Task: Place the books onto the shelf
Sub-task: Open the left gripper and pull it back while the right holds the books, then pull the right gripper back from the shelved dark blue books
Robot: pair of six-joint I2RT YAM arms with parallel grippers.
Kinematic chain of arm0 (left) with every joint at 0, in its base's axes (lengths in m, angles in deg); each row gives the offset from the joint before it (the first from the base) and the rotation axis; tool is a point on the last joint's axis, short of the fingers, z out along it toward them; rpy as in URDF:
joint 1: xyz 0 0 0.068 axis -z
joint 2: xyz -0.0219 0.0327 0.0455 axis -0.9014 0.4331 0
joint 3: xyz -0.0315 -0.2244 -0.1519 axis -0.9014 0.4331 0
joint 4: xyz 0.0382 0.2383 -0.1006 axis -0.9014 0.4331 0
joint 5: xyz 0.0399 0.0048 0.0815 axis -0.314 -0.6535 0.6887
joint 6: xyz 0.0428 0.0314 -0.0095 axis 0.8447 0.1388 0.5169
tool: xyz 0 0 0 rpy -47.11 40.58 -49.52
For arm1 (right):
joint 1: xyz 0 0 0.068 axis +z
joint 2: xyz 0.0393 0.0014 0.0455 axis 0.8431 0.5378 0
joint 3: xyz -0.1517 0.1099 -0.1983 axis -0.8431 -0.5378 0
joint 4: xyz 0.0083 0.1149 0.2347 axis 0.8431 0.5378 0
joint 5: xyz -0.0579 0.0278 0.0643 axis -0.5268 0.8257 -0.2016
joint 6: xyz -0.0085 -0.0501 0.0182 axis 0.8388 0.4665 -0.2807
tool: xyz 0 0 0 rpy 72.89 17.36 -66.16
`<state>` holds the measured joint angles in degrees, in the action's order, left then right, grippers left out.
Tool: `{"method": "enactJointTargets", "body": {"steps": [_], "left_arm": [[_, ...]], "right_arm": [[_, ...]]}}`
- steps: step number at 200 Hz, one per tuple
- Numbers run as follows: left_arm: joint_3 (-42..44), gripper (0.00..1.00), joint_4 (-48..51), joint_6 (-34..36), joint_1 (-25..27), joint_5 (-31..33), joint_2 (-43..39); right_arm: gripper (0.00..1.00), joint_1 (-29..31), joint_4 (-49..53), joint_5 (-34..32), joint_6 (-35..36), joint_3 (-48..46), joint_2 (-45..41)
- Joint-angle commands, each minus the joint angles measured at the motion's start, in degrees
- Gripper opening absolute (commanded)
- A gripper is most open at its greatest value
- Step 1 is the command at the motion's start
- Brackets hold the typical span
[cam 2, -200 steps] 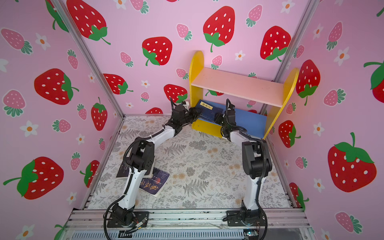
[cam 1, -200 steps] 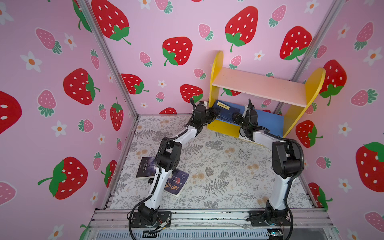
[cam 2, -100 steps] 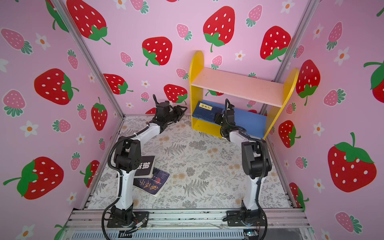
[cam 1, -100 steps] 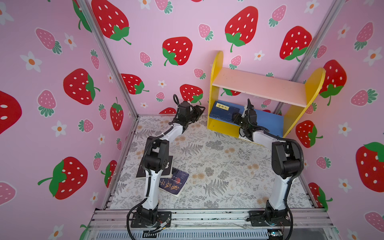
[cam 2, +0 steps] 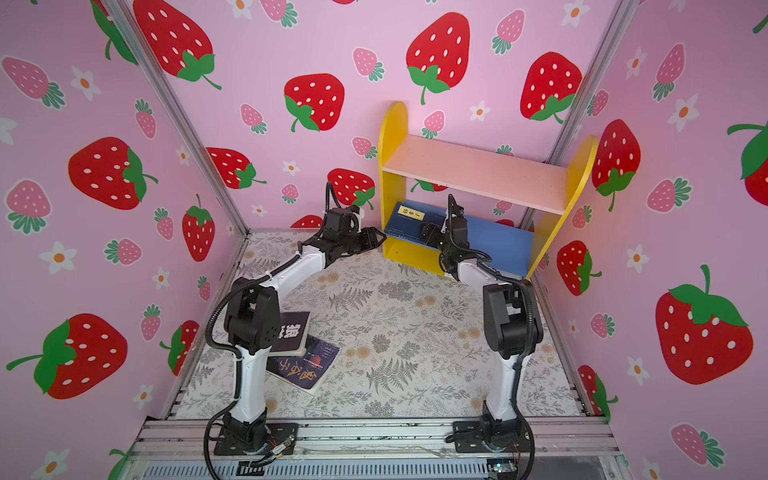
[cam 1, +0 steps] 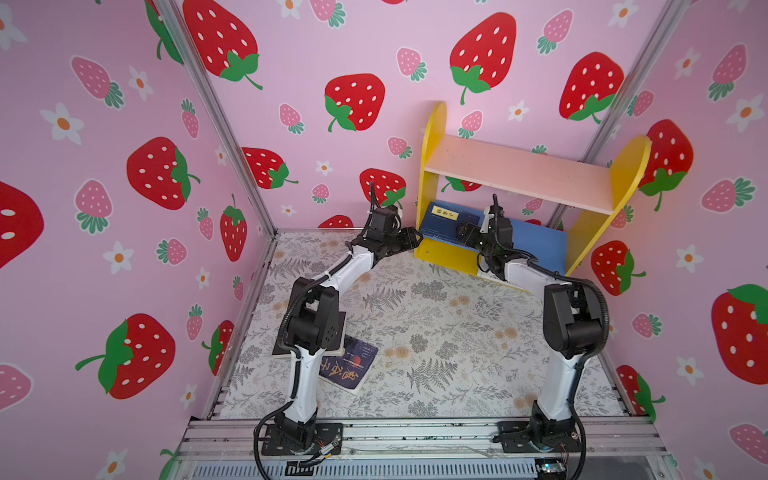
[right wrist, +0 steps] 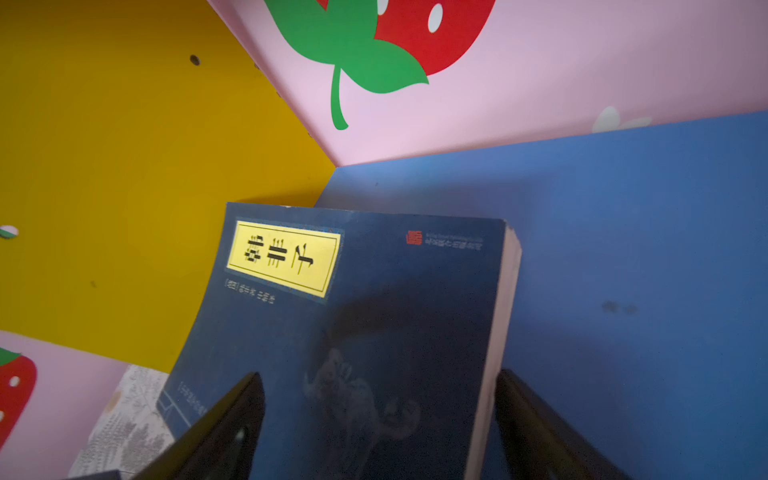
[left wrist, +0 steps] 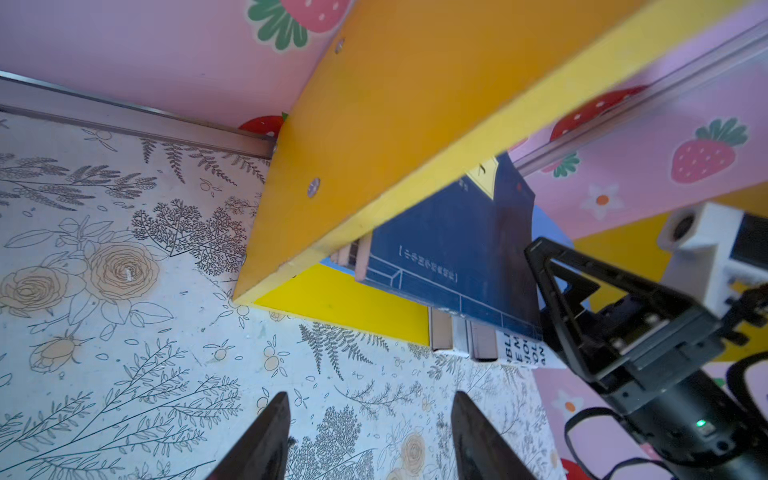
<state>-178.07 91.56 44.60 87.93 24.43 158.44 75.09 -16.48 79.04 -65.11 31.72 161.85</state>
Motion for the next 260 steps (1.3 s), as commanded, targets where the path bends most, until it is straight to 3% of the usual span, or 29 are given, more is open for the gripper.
{"method": "enactJointTargets", "body": {"steps": [1,75,135,260], "left_arm": [[-3.2,0.63,2.8,4.3,-0.6,2.7,1.7],[-9.0,0.62,5.8,5.4,0.8,5.1,5.6],[-13.1,0.6,6.0,3.8,0.8,5.6,8.4],[-15.9,0.53,5.2,1.3,0.9,6.7,11.4]], "right_arm": [[0.99,-0.1,1.0,2.2,4.0,0.9,-3.4],[0.96,-0.7,2.1,6.3,16.3,-6.7,-9.9],[0.95,-0.8,1.2,11.8,21.6,-15.0,-15.1],[0.81,-0.8,1.0,12.7,21.8,-14.9,-12.8]]}}
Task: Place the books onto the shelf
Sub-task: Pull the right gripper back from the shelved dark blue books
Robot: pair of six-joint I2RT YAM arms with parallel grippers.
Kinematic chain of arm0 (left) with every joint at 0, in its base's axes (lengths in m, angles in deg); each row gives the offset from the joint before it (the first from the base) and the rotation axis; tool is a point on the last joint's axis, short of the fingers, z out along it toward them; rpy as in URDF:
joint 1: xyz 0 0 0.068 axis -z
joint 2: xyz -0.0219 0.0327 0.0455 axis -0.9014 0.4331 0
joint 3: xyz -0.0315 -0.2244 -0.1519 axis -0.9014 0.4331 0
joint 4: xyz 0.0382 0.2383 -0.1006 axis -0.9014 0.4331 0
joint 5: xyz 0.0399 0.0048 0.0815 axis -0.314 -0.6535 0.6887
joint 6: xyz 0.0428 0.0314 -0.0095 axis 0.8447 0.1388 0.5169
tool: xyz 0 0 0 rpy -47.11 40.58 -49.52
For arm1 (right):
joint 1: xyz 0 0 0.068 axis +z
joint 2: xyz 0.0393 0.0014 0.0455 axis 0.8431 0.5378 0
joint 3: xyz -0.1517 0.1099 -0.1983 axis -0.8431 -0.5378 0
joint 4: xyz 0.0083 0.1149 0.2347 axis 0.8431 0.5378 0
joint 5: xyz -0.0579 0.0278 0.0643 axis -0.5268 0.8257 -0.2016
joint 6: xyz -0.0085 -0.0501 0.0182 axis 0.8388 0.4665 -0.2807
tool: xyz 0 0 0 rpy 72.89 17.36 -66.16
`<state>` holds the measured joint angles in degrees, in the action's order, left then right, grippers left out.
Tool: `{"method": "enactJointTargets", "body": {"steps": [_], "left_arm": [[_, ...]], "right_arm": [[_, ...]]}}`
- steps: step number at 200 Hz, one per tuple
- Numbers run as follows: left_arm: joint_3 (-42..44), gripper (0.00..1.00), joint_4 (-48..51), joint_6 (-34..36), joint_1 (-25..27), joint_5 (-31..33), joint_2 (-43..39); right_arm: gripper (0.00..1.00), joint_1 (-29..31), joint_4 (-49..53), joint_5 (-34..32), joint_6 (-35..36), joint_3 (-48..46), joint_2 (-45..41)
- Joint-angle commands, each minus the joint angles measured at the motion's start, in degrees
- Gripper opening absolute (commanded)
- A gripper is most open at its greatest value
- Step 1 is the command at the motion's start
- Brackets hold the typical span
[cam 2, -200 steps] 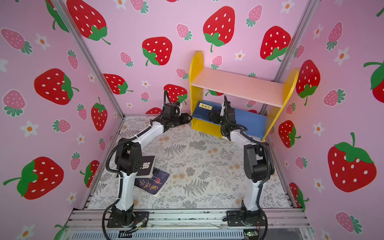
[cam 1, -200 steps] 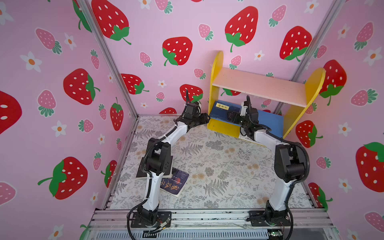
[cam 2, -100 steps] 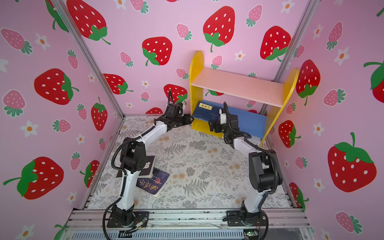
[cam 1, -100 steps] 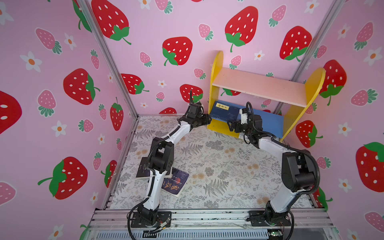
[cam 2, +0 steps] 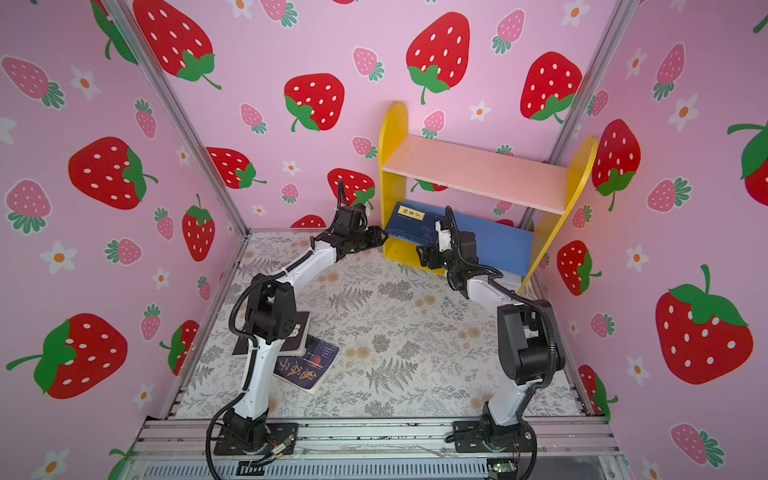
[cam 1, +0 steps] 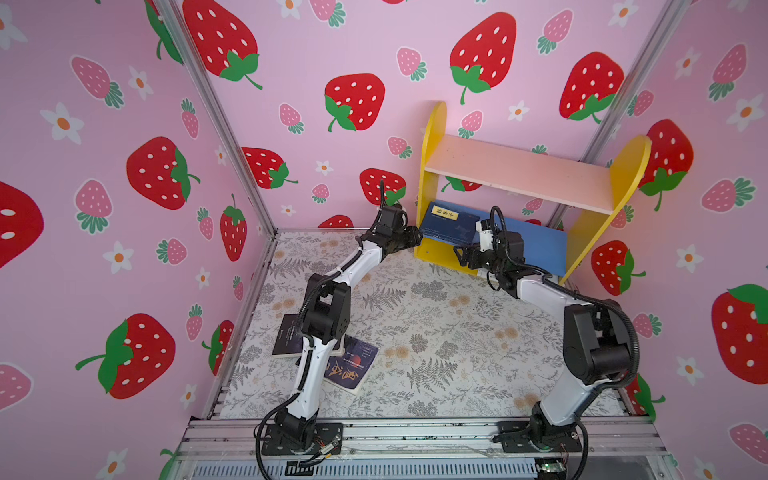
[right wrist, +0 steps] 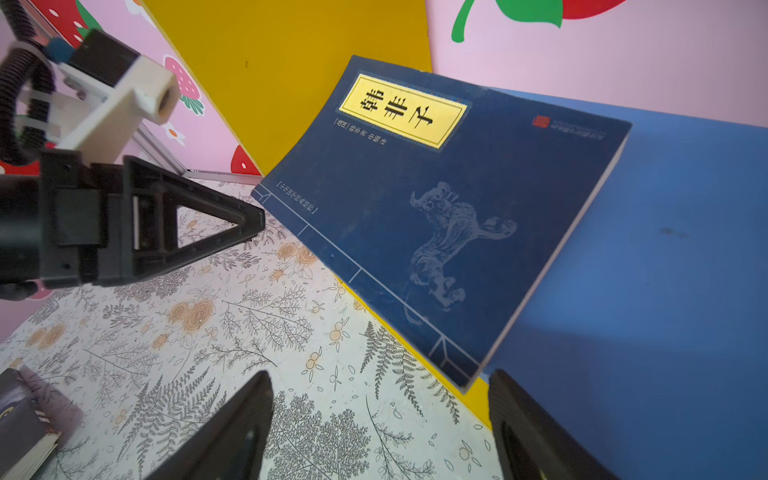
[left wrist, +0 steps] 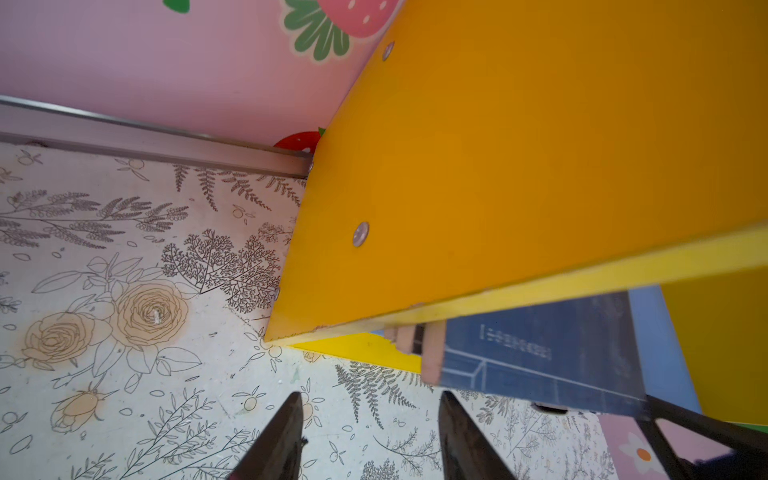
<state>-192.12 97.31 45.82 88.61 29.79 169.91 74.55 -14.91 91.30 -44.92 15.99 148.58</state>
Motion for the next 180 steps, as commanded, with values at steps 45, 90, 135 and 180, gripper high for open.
{"method": "enactJointTargets", "body": {"steps": [45,90,135,180], "left_arm": [[-0.8,0.53,-3.4,-1.4,0.3,1.5,-0.2],[-2.2,0.52,-4.4,-3.2,0.3,1.5,0.6],[-1.9,0.5,-4.9,-4.6,0.2,1.8,1.0],[-0.1,0.49,-5.5,-5.1,-0.1,2.4,-0.1]], "right_arm": [[0.76,-0.3,-0.5,-0.4,1.3,1.2,1.5],[0.7,-0.3,-0.5,-1.4,1.3,1.5,2.3],[0.65,-0.3,-0.8,-2.2,1.0,2.6,3.4],[0.58,-0.3,-1.2,-3.6,0.2,3.9,4.2]]}}
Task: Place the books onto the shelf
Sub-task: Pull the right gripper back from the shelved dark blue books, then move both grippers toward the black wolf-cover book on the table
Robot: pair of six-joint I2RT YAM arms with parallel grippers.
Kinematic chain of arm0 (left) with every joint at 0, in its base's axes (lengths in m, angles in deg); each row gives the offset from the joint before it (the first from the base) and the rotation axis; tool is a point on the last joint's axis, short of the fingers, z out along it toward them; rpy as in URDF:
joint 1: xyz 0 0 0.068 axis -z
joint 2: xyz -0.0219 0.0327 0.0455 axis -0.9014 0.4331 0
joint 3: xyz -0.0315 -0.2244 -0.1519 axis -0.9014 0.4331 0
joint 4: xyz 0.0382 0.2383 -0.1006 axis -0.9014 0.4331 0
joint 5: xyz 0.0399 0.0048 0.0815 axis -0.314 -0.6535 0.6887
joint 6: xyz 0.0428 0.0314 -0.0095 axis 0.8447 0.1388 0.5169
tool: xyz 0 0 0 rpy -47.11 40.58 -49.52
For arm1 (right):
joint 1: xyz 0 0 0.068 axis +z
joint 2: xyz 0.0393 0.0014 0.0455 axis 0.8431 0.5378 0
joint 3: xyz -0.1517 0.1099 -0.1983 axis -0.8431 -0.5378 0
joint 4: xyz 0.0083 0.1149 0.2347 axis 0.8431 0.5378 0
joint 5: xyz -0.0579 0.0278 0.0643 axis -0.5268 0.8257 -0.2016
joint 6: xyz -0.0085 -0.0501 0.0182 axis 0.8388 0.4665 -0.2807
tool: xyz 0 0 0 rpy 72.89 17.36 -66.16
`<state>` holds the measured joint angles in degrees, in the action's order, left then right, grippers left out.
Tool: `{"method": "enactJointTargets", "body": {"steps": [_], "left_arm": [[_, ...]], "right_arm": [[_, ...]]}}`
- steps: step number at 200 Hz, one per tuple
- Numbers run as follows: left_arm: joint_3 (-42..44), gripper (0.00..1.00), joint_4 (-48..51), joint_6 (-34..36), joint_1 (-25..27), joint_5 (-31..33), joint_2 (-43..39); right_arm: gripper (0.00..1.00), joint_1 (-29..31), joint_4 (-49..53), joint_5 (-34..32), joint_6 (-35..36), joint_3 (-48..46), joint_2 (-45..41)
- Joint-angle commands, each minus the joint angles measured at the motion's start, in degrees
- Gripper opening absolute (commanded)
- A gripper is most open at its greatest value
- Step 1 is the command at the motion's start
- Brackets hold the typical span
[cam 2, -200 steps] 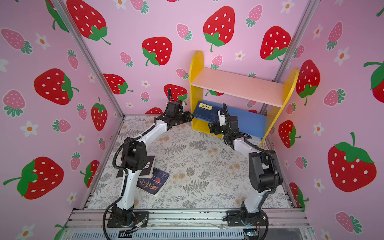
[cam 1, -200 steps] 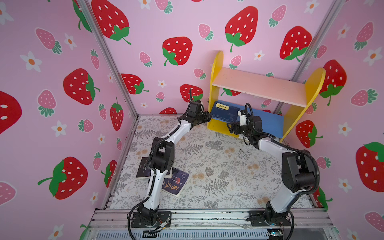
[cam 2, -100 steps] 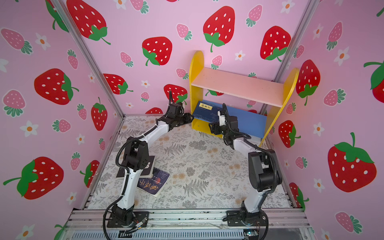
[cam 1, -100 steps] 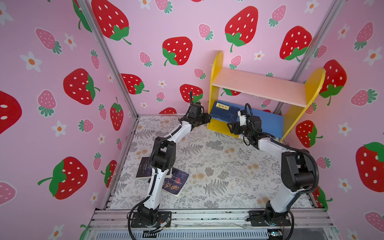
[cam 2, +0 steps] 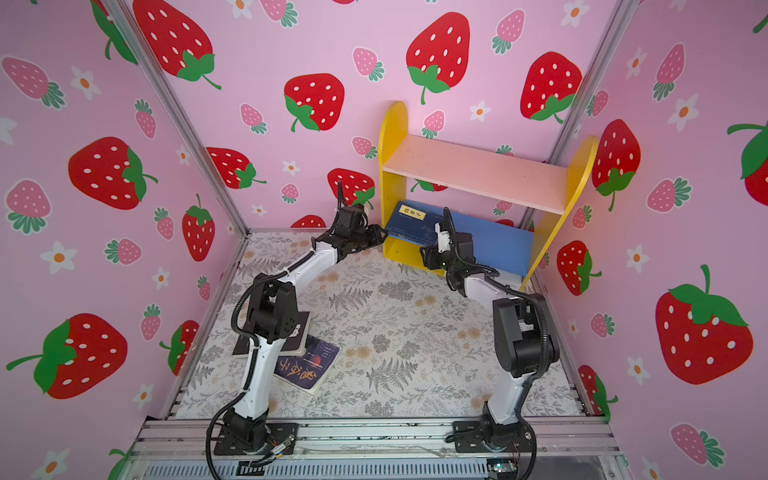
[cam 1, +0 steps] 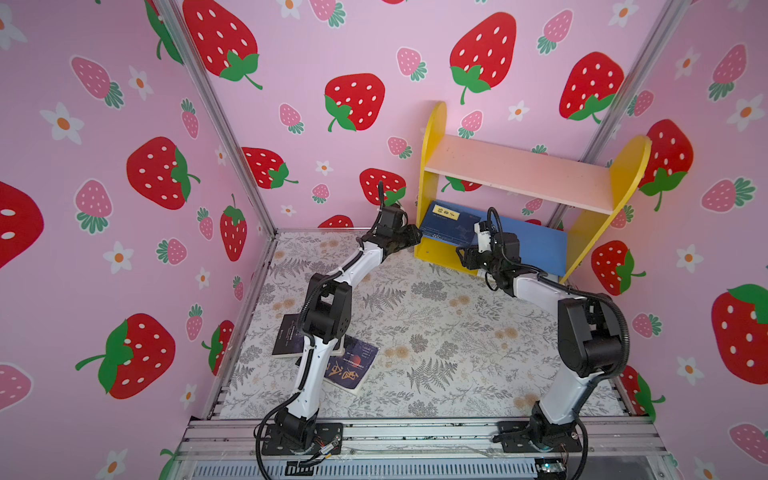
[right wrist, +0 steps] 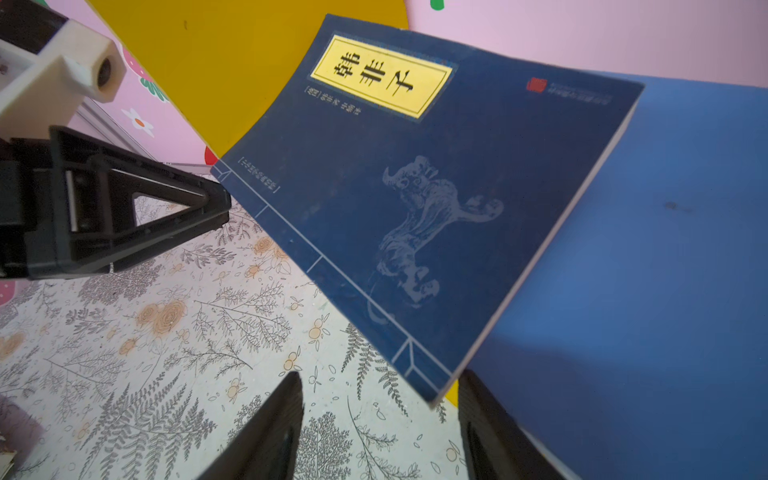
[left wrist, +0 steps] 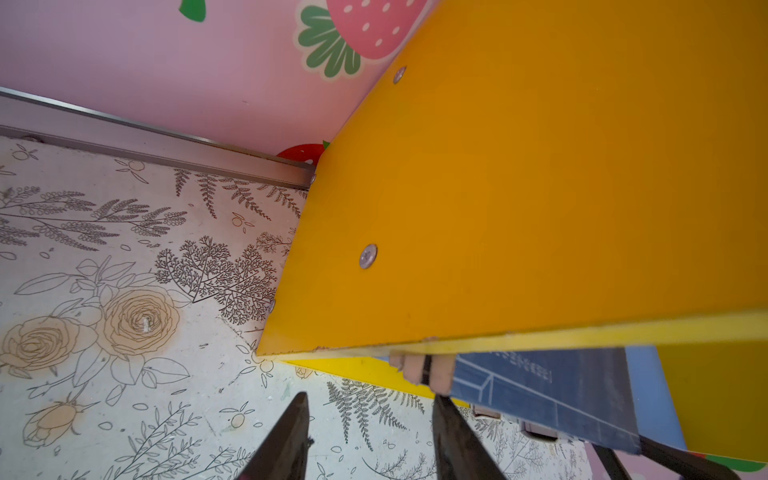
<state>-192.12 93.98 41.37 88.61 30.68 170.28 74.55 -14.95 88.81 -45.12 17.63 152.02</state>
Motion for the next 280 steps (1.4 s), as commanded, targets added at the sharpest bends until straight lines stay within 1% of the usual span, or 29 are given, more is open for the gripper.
{"method": "enactJointTargets", "body": {"steps": [1,12,27,54,85,98,102,110,117,136,158,180,194,218,232,240,254,265,280], "left_arm": [[0.1,0.49,-2.2,-0.6,-0.2,1.5,-0.5],[1.3,0.49,-2.6,-0.8,-0.2,1.5,-1.3],[4.7,0.51,-3.8,-1.1,-0.3,1.2,-3.4],[16.3,0.54,-7.7,-1.7,-0.5,1.7,-10.6],[30.0,0.57,-9.3,-1.3,-1.1,3.3,-22.4],[35.8,0.58,-7.6,-0.7,-1.2,5.6,-28.4],[37.7,0.59,-7.0,-0.6,-1.2,8.1,-30.2],[41.6,0.6,-5.9,-0.4,-1.4,10.7,-33.9],[45.2,0.62,-5.3,-0.4,-1.5,13.0,-37.2],[54.6,0.69,-2.3,-2.7,-2.7,19.5,-45.7],[64.9,0.72,-0.2,-6.1,-5.4,23.5,-55.1],[71.1,0.83,5.0,-9.8,-9.5,29.8,-63.2],[74.3,0.88,7.2,-12.1,-13.5,31.5,-67.2],[79.3,0.91,9.4,-15.3,-21.7,32.4,-71.8],[81.3,0.91,9.5,-15.3,-26.7,33.0,-73.4],[82.1,0.94,9.3,-15.0,-29.6,33.5,-73.8],[82.8,0.94,7.7,-13.4,-35.6,30.7,-73.3],[82.6,0.94,7.2,-13.0,-40.5,26.9,-72.2],[81.9,0.95,7.1,-12.4,-44.5,24.2,-70.2]], "right_arm": [[0.58,-0.3,-1.2,-1.1,0.4,2.2,0.7],[0.56,-0.3,-1.1,-1.0,-0.1,2.3,0.7],[0.55,-0.3,-1.1,-0.9,-0.9,1.9,0.2],[0.53,-0.2,-1.3,-1.4,-1.7,0.1,-1.8],[0.61,0.2,-0.9,-2.0,-3.7,-2.9,-6.6],[0.66,0.6,-1.0,-2.6,-4.8,-5.0,-9.5],[0.67,0.9,-0.9,-2.9,-5.1,-5.6,-10.2],[0.69,1.7,-0.4,-3.9,-5.5,-6.6,-12.0],[0.73,2.6,-0.1,-4.5,-5.5,-7.4,-13.2],[0.8,7.0,0.9,-5.8,-4.4,-8.8,-16.1],[0.86,13.3,1.1,-6.2,-5.3,-9.2,-16.3],[0.91,18.5,-0.4,-5.8,-8.6,-9.1,-14.6],[1.0,21.5,-1.3,-5.1,-10.3,-8.7,-12.9],[1.0,24.8,-2.7,-3.3,-14.1,-8.3,-10.3],[1.0,26.2,-3.5,-2.0,-15.8,-8.8,-9.4],[1.0,27.1,-3.5,-1.7,-16.4,-9.3,-9.1],[1.0,28.0,-3.3,-1.4,-16.6,-10.2,-9.0],[1.0,28.4,-3.1,-1.4,-17.0,-11.1,-9.2],[1.0,28.5,-2.9,-1.7,-17.5,-12.4,-9.5]]}}
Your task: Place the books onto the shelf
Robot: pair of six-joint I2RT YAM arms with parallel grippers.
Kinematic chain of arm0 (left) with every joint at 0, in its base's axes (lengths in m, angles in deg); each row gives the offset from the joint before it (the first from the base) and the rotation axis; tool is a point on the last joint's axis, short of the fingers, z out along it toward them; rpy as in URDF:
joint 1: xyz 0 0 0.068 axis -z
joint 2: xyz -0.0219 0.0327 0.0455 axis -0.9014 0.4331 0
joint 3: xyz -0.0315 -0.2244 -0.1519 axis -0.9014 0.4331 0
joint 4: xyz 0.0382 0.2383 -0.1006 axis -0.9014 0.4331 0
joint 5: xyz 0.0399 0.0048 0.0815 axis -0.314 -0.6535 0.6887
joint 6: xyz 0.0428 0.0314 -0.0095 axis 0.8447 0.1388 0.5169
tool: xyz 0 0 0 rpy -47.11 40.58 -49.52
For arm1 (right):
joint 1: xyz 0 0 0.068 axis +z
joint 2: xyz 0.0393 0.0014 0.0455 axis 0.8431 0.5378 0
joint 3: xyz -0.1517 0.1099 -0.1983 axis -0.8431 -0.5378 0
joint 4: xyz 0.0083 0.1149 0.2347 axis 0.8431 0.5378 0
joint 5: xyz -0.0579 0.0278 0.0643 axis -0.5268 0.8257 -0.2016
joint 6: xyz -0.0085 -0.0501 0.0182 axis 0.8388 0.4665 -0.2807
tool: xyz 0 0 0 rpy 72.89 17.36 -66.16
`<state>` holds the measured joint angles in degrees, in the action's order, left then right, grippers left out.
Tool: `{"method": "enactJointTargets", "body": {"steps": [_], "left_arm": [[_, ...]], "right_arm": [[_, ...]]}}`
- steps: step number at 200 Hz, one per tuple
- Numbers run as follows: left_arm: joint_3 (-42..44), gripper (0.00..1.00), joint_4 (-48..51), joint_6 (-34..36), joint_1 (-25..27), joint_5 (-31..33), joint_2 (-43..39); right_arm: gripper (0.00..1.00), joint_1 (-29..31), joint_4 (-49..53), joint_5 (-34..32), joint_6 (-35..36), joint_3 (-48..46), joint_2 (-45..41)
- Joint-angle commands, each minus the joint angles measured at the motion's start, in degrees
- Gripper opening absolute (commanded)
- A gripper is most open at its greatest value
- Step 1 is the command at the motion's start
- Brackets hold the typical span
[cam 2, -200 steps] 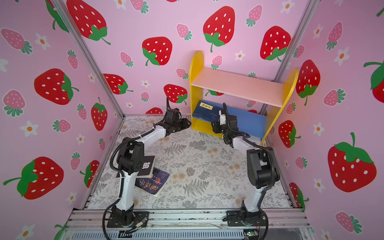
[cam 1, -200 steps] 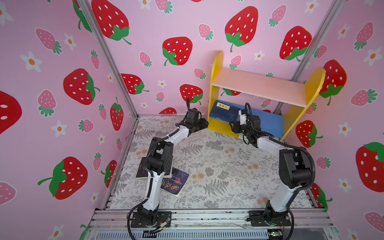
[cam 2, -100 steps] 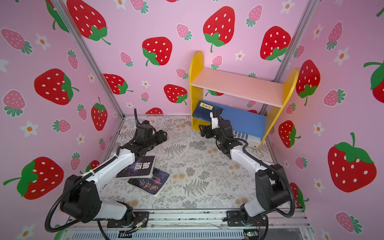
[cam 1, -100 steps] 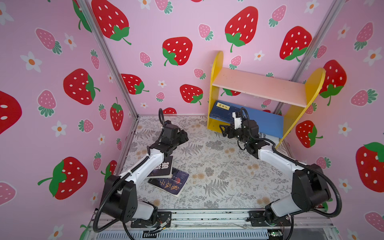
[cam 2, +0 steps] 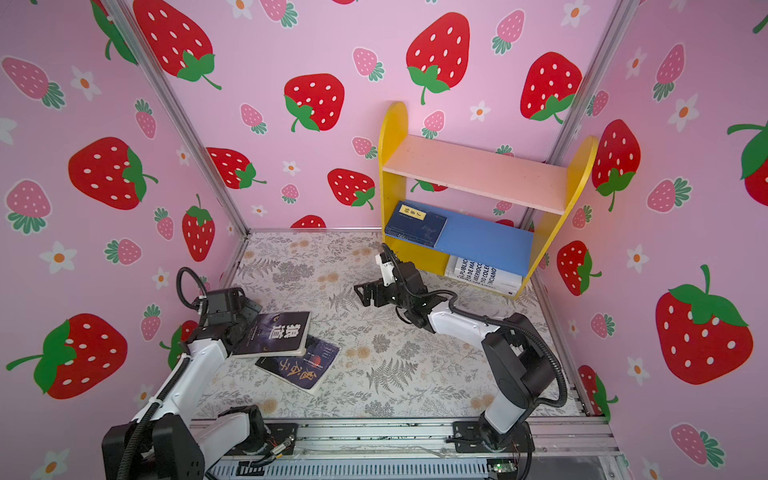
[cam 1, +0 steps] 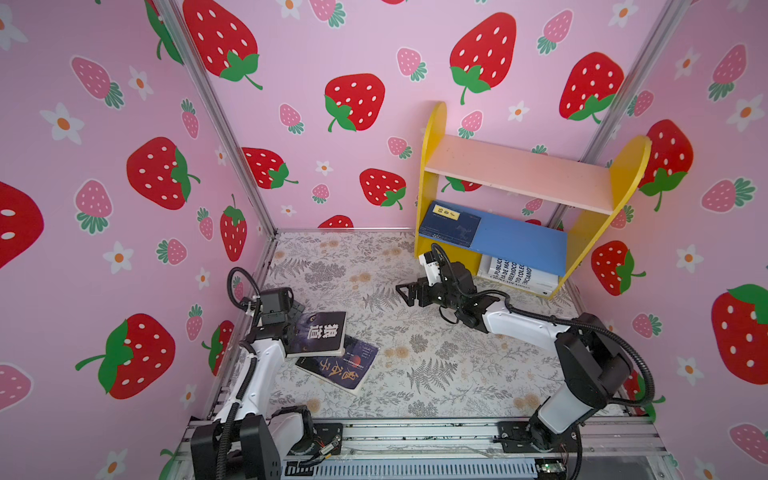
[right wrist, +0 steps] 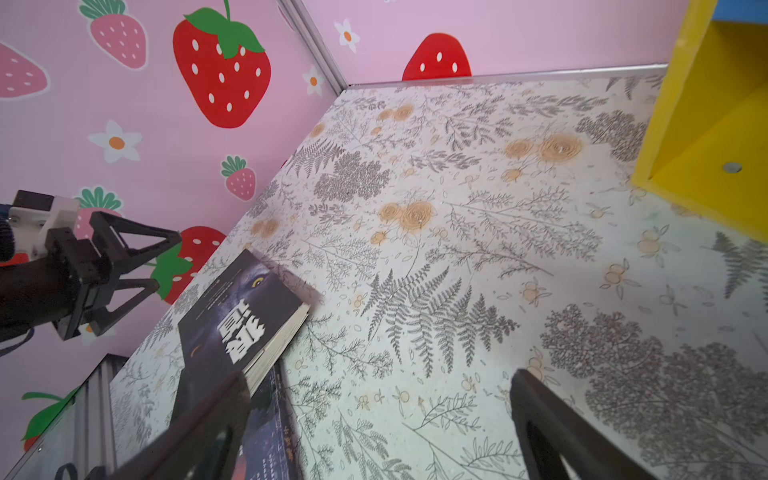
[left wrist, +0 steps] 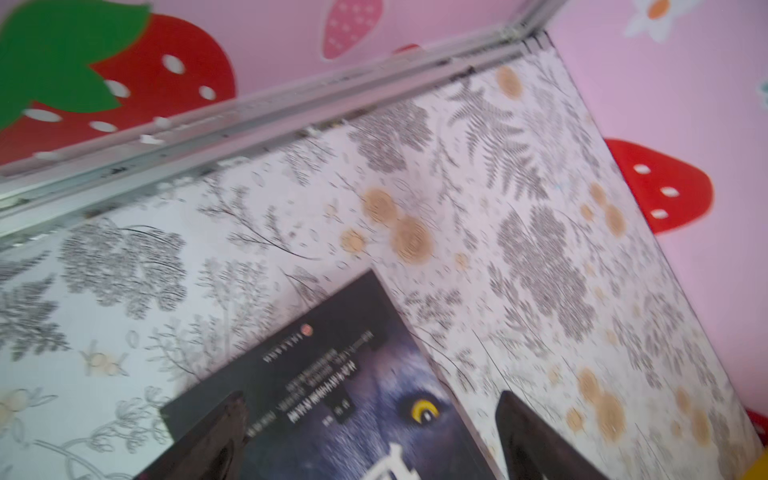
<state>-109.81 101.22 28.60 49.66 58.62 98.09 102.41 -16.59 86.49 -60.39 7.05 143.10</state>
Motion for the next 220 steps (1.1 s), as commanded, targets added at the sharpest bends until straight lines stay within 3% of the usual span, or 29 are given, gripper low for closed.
{"method": "enactJointTargets", "body": {"steps": [1,53,91,128,152,179,198,220], "left_arm": [[-0.5,0.95,-0.3,0.5,-5.8,-4.0,2.1],[-1.2,0.93,-5.7,2.5,-15.4,-17.9,13.6],[0.3,0.91,-8.5,1.5,-15.3,-21.6,16.9],[4.1,0.87,-11.6,0.6,-13.1,-30.4,17.2],[7.2,0.86,-13.8,-1.4,-6.6,-32.0,14.2],[5.6,0.86,-13.8,-2.8,9.0,-27.9,11.7],[2.0,0.86,-15.2,-2.9,19.2,-26.0,14.1],[-2.9,0.84,-14.8,-2.7,24.4,-24.1,18.6]], "right_arm": [[1.0,0.7,-1.2,0.6,-2.3,-1.9,-0.6],[1.0,2.1,1.3,-2.2,-0.6,-2.7,-2.1],[1.0,2.1,1.6,-3.0,-1.4,-2.7,-1.2],[1.0,2.1,0.4,-2.5,-4.4,-2.7,1.1],[1.0,2.1,-0.4,-2.1,-6.0,-3.0,2.2],[1.0,1.9,-0.8,-2.8,-6.4,-3.6,2.9],[1.0,0.8,-0.9,-3.5,-6.3,-4.5,2.3],[1.0,-1.7,-1.7,-4.1,-5.8,-5.3,1.4]]}}
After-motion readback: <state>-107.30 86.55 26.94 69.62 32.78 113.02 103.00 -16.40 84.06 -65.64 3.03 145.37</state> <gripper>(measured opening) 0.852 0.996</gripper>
